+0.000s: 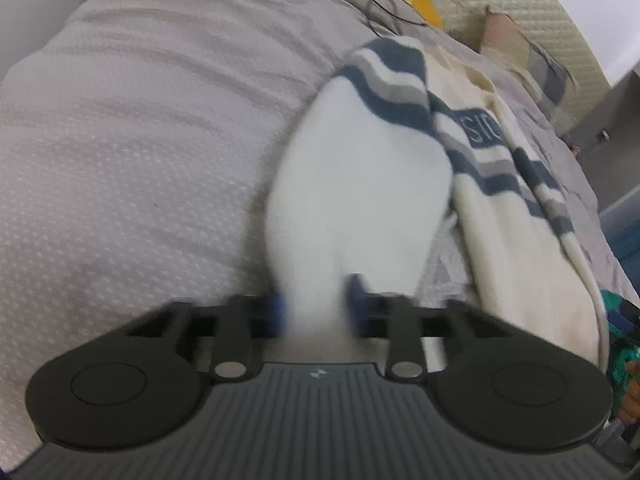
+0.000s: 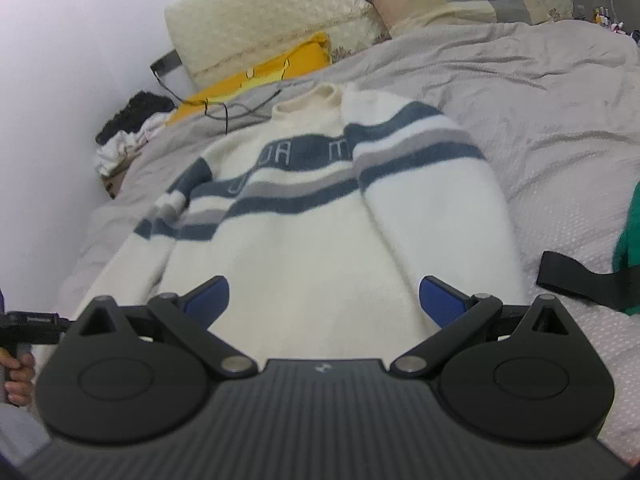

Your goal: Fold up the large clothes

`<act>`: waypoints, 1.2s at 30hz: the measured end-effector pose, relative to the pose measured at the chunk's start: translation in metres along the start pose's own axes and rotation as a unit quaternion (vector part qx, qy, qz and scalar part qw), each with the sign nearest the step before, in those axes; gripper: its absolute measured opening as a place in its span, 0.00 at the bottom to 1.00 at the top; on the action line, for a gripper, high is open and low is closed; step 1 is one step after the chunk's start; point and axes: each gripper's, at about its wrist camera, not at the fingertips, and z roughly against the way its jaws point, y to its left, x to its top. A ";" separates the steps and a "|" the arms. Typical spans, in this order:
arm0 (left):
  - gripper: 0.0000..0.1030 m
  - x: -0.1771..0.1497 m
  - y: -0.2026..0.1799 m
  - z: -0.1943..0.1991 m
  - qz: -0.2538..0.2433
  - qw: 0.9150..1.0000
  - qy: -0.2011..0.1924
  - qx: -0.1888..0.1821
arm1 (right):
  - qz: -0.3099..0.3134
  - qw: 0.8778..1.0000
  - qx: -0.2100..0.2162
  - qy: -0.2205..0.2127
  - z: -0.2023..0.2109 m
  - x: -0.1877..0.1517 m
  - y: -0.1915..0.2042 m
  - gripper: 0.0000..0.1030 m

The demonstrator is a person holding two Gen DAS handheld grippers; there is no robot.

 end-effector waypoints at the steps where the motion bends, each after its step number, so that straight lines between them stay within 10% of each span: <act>1: 0.17 0.002 -0.002 0.003 -0.004 1.000 -0.004 0.002 | 0.002 1.000 -0.001 0.003 -0.002 -0.001 0.001 1.00; 8: 0.13 0.066 -0.012 0.067 0.006 0.991 -0.119 0.064 | 0.004 1.000 -0.018 -0.005 -0.004 0.000 0.000 1.00; 19: 0.13 0.228 -0.001 0.091 0.024 0.934 -0.279 0.223 | 0.026 0.998 -0.043 -0.038 -0.014 0.013 -0.003 1.00; 26: 0.13 0.271 0.025 -0.007 0.023 0.924 -0.245 0.292 | 0.044 0.996 -0.057 -0.054 -0.032 0.024 -0.006 1.00; 36: 0.14 0.260 0.088 -0.076 0.025 0.933 -0.189 0.304 | 0.036 0.995 -0.072 -0.050 -0.064 0.035 -0.015 1.00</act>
